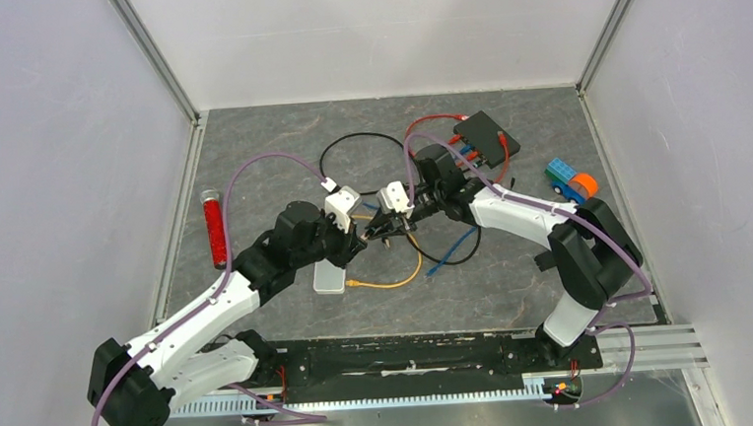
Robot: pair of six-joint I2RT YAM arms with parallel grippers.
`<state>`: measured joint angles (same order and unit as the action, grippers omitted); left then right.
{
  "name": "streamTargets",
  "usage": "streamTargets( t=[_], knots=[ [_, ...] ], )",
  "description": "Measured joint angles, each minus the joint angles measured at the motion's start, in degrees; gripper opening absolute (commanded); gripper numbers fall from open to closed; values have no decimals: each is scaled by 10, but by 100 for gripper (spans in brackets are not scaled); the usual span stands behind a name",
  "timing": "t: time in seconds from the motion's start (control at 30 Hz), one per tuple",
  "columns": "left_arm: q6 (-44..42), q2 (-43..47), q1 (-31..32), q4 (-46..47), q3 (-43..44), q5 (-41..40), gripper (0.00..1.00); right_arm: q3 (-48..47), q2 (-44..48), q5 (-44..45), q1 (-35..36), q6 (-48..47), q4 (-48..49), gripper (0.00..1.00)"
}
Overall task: Insert the plug into the switch port
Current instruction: Pick up the connector from the center of the board.
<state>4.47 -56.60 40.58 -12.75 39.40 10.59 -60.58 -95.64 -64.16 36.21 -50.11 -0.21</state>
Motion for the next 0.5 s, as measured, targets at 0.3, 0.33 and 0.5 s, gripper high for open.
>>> streamTargets(
  t=[0.3,0.33,0.5],
  knots=[
    [-5,0,-3,0,0,0,25,0,0,2,1,-23,-27,0],
    [-5,0,-3,0,0,-2,29,0,0,3,1,-25,-29,0],
    [-3,-2,-3,-10,8,-32,67,0,0,21,2,-25,-29,0]
  ],
)
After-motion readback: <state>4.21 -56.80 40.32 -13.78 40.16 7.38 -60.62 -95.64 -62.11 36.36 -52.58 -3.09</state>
